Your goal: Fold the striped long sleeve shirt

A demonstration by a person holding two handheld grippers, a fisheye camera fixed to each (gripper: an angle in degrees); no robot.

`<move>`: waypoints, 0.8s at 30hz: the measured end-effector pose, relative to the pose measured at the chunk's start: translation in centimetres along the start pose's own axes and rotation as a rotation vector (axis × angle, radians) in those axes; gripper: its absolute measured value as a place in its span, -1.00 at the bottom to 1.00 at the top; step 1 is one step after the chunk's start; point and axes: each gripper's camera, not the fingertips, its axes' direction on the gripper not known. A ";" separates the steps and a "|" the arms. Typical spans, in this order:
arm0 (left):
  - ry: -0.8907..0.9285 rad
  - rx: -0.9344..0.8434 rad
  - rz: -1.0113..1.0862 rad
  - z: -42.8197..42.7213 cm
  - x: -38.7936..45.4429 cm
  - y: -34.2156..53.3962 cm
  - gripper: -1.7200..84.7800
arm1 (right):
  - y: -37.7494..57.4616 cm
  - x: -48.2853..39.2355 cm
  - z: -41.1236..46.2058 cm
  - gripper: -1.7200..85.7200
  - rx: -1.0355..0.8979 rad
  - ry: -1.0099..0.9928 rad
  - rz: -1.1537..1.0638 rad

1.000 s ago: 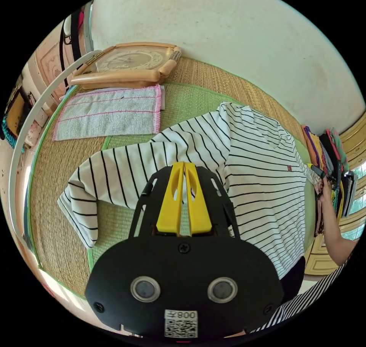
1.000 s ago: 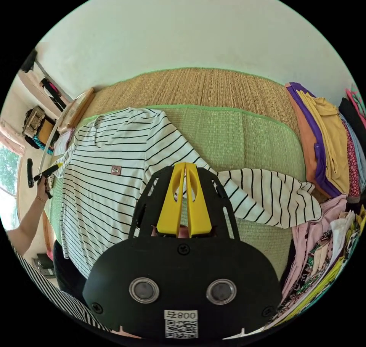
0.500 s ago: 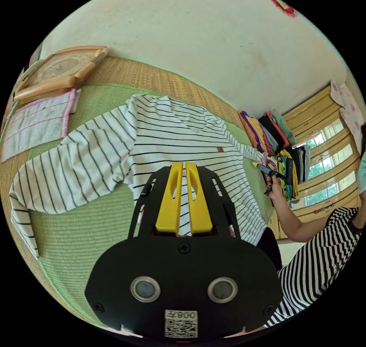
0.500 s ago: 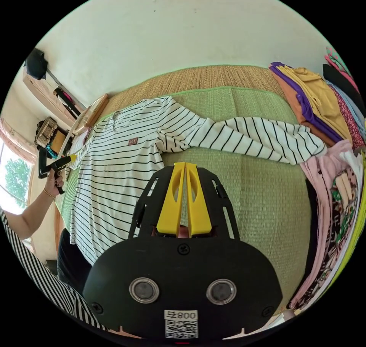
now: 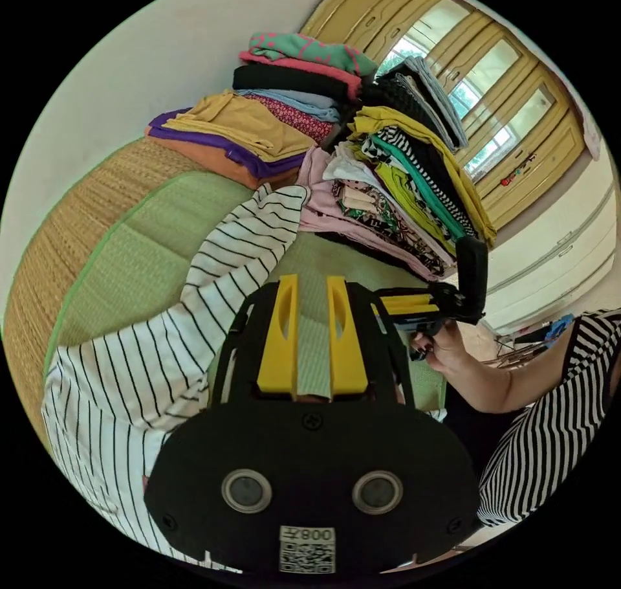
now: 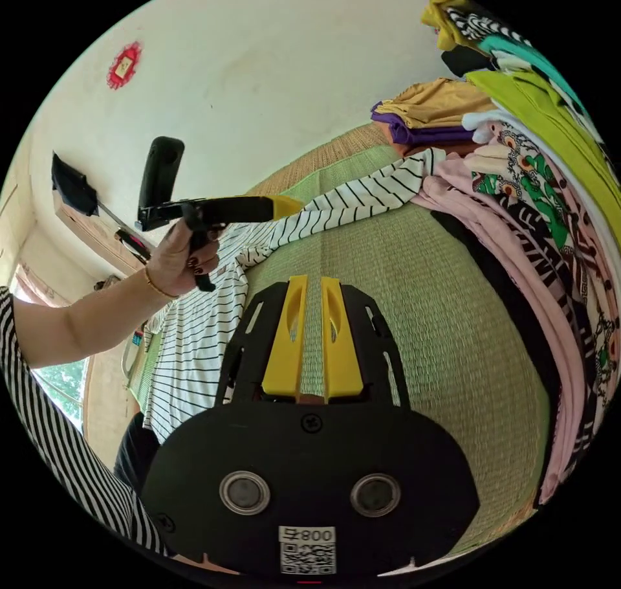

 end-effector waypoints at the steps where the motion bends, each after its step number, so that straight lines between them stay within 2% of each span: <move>1: -0.037 -0.030 0.034 1.1 1.1 -2.6 -0.78 | 0.1 0.5 -0.2 -0.88 0.016 -0.016 0.011; 8: -0.233 -0.263 0.137 6.3 6.1 -12.9 -0.83 | 0.2 5.2 -0.4 -0.83 0.060 -0.146 0.081; 10: -0.272 -0.265 0.164 5.9 8.2 -15.0 -0.90 | 0.2 6.1 -0.2 -0.82 0.060 -0.181 0.098; 17: -0.262 -0.261 0.180 1.9 13.3 -16.8 -0.93 | -0.5 7.2 0.6 -0.80 0.071 -0.177 0.146; 20: -0.271 -0.293 0.132 1.5 14.5 -17.7 -0.90 | -1.2 7.0 1.9 -0.80 0.050 -0.176 0.159; 24: -0.176 -0.217 0.153 1.1 17.8 -20.9 -0.79 | -2.7 5.9 3.6 -0.80 0.047 -0.164 0.163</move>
